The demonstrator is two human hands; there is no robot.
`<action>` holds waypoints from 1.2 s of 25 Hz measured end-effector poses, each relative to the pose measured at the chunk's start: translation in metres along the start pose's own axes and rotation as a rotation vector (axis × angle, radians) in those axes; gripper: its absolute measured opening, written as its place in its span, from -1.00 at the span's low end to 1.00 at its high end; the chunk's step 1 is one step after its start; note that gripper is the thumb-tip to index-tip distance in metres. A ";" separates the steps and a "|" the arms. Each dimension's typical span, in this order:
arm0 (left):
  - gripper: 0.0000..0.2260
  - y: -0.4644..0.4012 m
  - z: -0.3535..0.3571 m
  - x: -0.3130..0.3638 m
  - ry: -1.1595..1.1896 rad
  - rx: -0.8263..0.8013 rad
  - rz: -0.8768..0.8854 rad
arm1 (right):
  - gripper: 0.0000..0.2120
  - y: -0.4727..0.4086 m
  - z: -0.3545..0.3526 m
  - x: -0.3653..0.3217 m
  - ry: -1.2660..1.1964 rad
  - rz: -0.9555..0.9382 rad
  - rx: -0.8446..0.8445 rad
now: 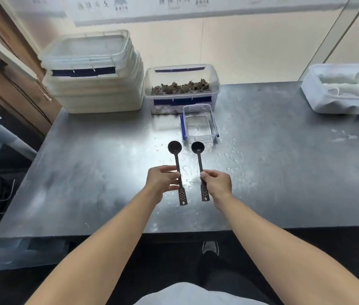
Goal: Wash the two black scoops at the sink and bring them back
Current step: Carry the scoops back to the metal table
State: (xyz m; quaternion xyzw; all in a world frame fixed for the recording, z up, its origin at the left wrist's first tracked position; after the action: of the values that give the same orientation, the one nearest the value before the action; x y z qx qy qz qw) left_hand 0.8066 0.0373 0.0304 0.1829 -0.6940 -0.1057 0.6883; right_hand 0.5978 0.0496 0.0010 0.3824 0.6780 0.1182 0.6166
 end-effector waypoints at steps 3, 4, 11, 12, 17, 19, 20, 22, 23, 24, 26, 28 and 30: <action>-0.81 -0.039 0.022 0.024 -0.032 0.019 -0.006 | -0.92 -0.040 0.002 -0.041 0.001 -0.007 -0.039; -0.81 -0.051 0.028 0.032 -0.038 0.032 -0.006 | -0.92 -0.054 0.003 -0.055 0.016 -0.008 -0.046; -0.78 -0.127 0.059 0.059 -0.149 0.067 -0.039 | -0.90 -0.126 0.004 -0.118 0.200 -0.011 0.010; -0.77 -0.136 0.065 0.060 -0.169 0.055 -0.049 | -0.91 -0.133 0.006 -0.122 0.214 0.000 0.013; -0.79 -0.189 0.090 0.065 -0.211 0.018 -0.077 | -0.88 -0.169 0.015 -0.145 0.300 0.049 0.058; -0.84 -0.209 0.096 0.069 -0.219 0.022 -0.095 | -0.89 -0.181 0.020 -0.154 0.365 0.053 0.076; -0.88 -0.218 0.098 0.071 -0.239 0.035 -0.111 | -0.90 -0.187 0.022 -0.157 0.393 0.052 0.085; -0.93 -0.236 0.101 0.075 -0.319 0.064 -0.140 | -0.93 -0.199 0.027 -0.164 0.433 0.062 0.106; -0.94 -0.243 0.102 0.077 -0.366 0.069 -0.142 | -0.94 -0.204 0.029 -0.167 0.451 0.072 0.113; -0.95 -0.250 0.104 0.079 -0.402 0.065 -0.139 | -0.92 -0.208 0.032 -0.169 0.471 0.082 0.112; -0.97 -0.264 0.107 0.083 -0.458 0.056 -0.137 | -0.90 -0.218 0.039 -0.175 0.502 0.095 0.097; -0.96 -0.275 0.108 0.085 -0.515 0.069 -0.137 | -0.91 -0.226 0.045 -0.180 0.518 0.091 0.087; -0.92 -0.283 0.112 0.085 -0.570 0.071 -0.137 | -0.89 -0.233 0.047 -0.183 0.540 0.083 0.086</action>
State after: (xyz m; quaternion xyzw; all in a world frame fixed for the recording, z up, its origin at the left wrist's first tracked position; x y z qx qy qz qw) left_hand 0.7270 -0.2664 -0.0076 0.2164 -0.8487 -0.1747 0.4499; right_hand 0.5449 -0.2450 -0.0198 0.3903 0.8061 0.2120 0.3911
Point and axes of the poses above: each hand's wrist, its own y-axis away from the middle knuckle, its own z-axis out of the palm, x = y × z, the point moved 6 cm from there along -y, towards the middle knuckle, and after that the axes turned 11 degrees about z, right-handed, at the moved point
